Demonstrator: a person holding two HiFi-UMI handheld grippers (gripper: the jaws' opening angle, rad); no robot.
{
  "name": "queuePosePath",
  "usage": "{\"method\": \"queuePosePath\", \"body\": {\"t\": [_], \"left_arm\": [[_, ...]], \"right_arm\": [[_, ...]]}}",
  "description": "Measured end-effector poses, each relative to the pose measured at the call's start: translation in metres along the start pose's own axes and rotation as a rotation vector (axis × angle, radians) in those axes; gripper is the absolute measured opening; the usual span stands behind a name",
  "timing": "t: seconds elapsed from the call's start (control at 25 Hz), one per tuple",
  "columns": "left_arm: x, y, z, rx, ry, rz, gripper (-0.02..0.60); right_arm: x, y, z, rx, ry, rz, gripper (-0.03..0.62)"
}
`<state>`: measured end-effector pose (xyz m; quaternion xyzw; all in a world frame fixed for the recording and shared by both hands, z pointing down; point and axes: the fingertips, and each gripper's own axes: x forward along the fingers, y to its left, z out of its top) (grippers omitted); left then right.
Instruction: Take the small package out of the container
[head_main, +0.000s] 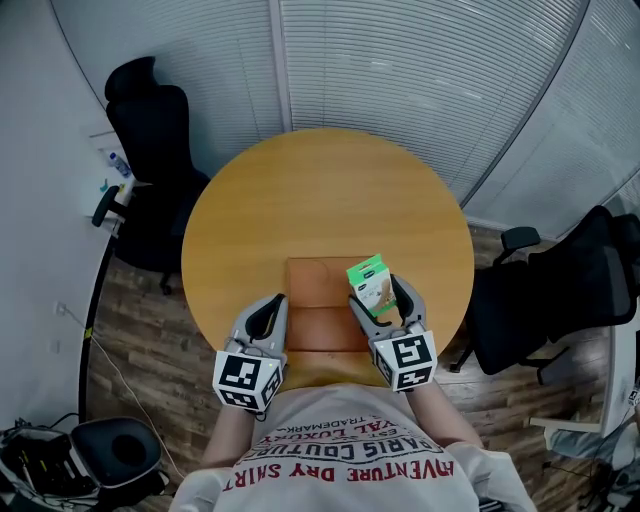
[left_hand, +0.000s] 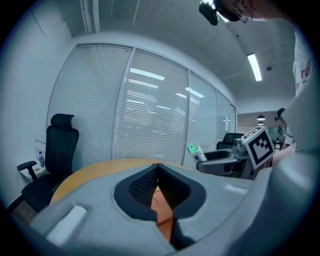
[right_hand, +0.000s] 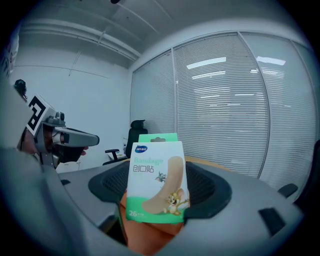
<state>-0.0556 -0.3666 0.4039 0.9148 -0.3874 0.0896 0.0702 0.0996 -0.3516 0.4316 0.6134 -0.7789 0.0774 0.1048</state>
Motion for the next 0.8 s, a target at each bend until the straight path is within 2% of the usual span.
{"method": "queuePosePath", "body": {"t": [0.48, 0.8], "left_arm": [[0.003, -0.013, 0.001, 0.009, 0.008, -0.001, 0.011], [0.011, -0.018, 0.006, 0.009, 0.019, -0.008, 0.011]], "right_arm": [[-0.009, -0.012, -0.009, 0.056, 0.019, -0.005, 0.356], [-0.006, -0.013, -0.006, 0.028, 0.042, 0.015, 0.356]]}}
